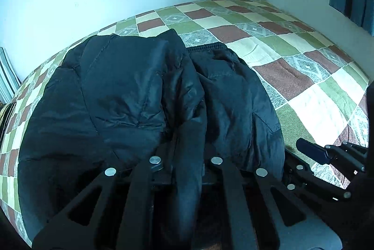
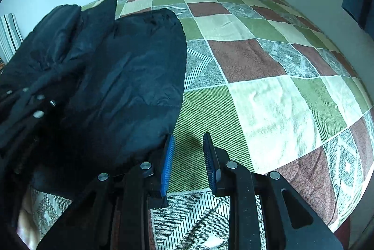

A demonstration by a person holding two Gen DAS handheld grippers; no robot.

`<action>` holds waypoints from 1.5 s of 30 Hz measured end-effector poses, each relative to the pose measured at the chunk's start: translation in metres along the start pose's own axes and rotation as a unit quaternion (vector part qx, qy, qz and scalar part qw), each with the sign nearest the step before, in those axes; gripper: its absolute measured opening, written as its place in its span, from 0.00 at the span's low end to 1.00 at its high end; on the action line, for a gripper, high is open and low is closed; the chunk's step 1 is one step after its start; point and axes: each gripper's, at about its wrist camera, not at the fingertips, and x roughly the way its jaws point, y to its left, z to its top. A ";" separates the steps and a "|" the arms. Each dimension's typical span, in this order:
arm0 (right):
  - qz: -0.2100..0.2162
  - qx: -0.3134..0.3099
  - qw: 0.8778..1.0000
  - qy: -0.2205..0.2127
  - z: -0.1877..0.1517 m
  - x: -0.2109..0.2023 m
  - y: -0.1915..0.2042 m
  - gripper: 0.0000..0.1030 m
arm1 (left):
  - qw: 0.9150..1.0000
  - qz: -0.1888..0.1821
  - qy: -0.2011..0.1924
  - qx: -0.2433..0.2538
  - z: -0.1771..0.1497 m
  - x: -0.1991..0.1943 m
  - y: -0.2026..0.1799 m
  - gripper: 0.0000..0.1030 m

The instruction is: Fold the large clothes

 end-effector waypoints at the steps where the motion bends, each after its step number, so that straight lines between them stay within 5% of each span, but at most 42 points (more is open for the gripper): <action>1: -0.002 -0.001 1.000 0.000 0.000 0.000 0.000 0.25 | 1.000 0.000 0.000 0.000 0.000 0.000 0.000 0.10; 5: -0.015 -0.006 1.000 0.006 -0.001 0.000 0.001 0.25 | 1.000 0.000 -0.005 -0.002 0.001 -0.007 0.001 0.16; 9: -0.042 -0.008 0.999 -0.005 -0.003 -0.004 -0.001 0.49 | 1.000 -0.012 -0.019 -0.013 0.001 -0.018 0.005 0.24; 19: -0.058 -0.014 0.998 -0.020 -0.006 -0.027 -0.002 0.54 | 0.999 -0.025 -0.045 -0.015 -0.006 -0.054 0.008 0.32; 27: -0.059 -0.021 0.997 -0.042 -0.007 -0.057 0.003 0.54 | 0.995 -0.047 -0.087 -0.012 -0.028 -0.133 0.025 0.56; 33: -0.043 -0.029 0.996 -0.070 0.002 -0.086 0.018 0.54 | 0.993 0.018 -0.114 -0.028 -0.042 -0.171 0.076 0.64; 38: -0.018 -0.051 0.994 -0.093 0.015 -0.107 0.047 0.54 | 0.989 0.097 -0.101 -0.050 -0.046 -0.163 0.132 0.68; 45: 0.010 -0.087 0.990 -0.106 0.037 -0.113 0.096 0.54 | 0.987 0.117 -0.056 -0.096 -0.048 -0.120 0.189 0.68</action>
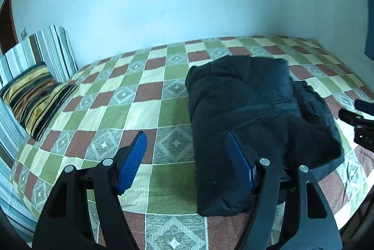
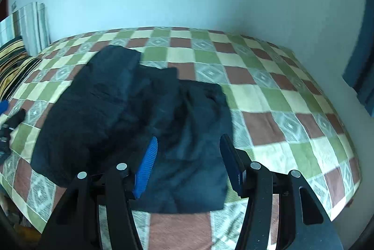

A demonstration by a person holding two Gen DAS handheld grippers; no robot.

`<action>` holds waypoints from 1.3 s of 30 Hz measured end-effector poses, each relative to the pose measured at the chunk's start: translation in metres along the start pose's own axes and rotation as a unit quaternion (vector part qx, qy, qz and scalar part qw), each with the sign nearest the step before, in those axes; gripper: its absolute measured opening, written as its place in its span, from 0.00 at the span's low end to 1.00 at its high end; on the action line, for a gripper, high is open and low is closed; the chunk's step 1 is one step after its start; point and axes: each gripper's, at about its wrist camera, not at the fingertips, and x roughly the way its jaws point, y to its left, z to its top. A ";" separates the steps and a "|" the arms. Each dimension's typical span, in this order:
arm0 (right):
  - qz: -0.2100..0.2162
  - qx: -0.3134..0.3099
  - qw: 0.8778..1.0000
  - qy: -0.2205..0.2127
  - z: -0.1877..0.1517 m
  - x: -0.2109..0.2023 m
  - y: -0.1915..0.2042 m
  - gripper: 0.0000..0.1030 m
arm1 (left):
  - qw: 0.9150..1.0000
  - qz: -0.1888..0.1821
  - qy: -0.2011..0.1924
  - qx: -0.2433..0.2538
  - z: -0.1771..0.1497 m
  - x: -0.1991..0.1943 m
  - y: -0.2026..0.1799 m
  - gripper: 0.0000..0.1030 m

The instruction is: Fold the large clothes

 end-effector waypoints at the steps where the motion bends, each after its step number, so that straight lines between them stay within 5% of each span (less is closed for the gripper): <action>1: 0.004 -0.005 1.000 0.000 0.004 0.002 0.008 0.54 | 1.000 0.000 0.006 -0.003 -0.001 0.005 0.004 0.68; 14: 0.044 -0.018 0.999 0.027 0.042 0.045 0.063 0.54 | 0.999 -0.029 0.027 -0.021 0.007 0.050 0.020 0.68; 17: 0.045 -0.019 0.998 0.039 0.042 0.058 0.073 0.63 | 0.998 -0.037 0.033 -0.030 0.008 0.061 0.023 0.68; 26: 0.038 -0.018 0.996 0.075 0.025 0.085 0.073 0.63 | 0.997 -0.053 0.036 -0.035 0.003 0.076 0.021 0.68; 33: 0.063 -0.029 0.994 0.089 0.016 0.088 0.085 0.17 | 0.997 -0.054 0.034 -0.034 0.000 0.080 0.019 0.68; 39: 0.066 -0.024 0.996 0.055 0.017 0.074 0.079 0.04 | 0.997 -0.055 0.031 -0.033 0.003 0.075 0.021 0.68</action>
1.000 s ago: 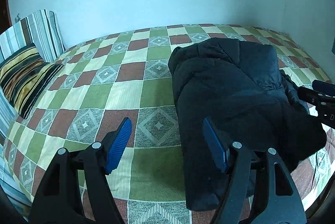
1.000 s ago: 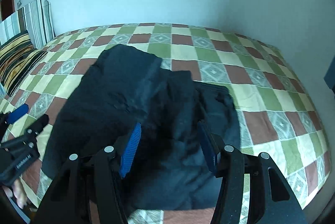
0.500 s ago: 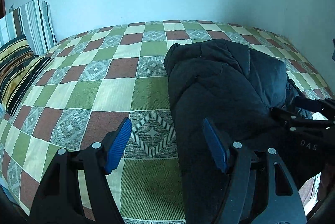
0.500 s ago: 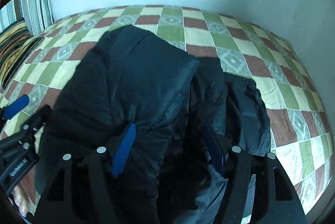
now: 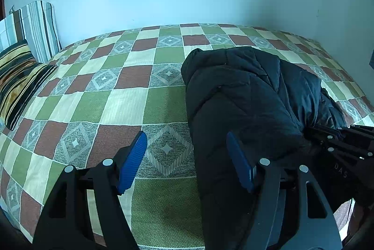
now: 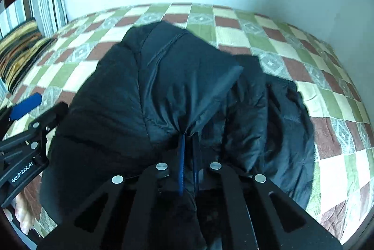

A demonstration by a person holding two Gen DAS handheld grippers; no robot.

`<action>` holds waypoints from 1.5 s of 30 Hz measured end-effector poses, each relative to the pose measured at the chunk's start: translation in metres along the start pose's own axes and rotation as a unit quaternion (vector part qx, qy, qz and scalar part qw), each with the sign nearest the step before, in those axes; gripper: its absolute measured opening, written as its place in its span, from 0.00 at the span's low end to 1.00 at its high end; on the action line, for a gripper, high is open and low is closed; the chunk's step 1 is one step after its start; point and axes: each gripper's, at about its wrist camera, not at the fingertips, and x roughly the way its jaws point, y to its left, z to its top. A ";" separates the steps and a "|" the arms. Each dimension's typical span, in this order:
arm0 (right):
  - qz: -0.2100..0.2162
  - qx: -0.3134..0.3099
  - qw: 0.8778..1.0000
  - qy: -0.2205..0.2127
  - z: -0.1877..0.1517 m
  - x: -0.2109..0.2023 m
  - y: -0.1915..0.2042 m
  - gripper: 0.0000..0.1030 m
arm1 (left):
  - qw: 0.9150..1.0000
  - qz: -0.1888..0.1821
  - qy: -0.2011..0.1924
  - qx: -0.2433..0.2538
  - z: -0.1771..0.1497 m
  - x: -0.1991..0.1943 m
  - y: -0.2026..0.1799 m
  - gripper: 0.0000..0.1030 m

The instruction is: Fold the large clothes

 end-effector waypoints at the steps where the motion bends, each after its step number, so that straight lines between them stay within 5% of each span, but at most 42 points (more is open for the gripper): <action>1: -0.002 0.001 1.000 -0.006 0.001 -0.004 -0.003 0.04 | 1.000 -0.004 -0.002 -0.001 0.001 -0.002 0.000 0.68; 6: -0.026 -0.003 0.999 -0.039 0.005 -0.027 -0.022 0.04 | 1.000 -0.026 -0.013 0.005 0.007 -0.012 -0.010 0.68; 22: -0.070 0.064 0.995 -0.007 -0.013 -0.019 -0.107 0.04 | 0.995 -0.075 -0.014 0.068 0.009 -0.010 -0.079 0.68; 30: -0.070 0.079 0.994 0.031 -0.029 0.009 -0.133 0.04 | 0.991 -0.103 0.038 0.073 0.001 0.027 -0.110 0.69; 45: -0.039 0.101 0.992 0.060 -0.052 0.049 -0.145 0.04 | 0.991 -0.071 0.054 0.100 -0.012 0.053 -0.130 0.73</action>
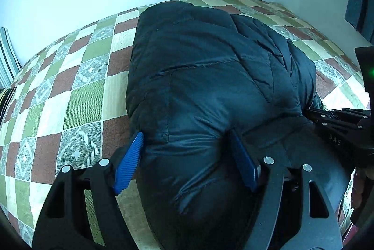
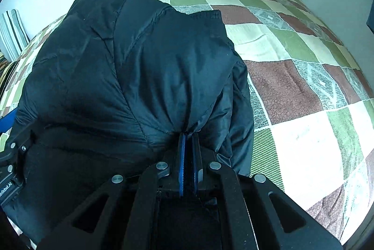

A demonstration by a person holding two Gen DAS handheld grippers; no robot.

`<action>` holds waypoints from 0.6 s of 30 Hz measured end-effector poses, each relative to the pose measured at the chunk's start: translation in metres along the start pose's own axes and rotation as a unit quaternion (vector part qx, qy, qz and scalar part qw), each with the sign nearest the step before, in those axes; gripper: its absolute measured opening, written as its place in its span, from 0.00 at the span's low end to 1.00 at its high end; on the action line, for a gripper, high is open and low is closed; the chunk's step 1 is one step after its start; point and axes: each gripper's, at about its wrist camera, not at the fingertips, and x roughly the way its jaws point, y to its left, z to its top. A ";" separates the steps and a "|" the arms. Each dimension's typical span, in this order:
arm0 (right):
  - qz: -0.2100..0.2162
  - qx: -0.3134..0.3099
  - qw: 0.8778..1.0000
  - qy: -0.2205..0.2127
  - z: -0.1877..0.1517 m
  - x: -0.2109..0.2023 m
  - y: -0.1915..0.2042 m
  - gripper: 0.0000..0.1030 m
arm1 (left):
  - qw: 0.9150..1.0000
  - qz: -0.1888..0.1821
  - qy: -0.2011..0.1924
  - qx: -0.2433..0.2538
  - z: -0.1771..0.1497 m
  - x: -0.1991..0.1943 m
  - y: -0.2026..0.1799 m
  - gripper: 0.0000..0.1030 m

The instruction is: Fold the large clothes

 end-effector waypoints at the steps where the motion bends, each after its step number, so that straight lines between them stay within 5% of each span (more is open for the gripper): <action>1: 0.000 0.001 1.000 -0.002 0.000 -0.001 0.000 0.04 | 1.000 0.001 -0.001 0.000 0.000 -0.001 -0.001 0.73; 18: 0.006 0.002 0.998 -0.059 0.015 -0.060 -0.006 0.15 | 0.999 -0.002 -0.033 -0.026 0.030 -0.045 0.019 0.71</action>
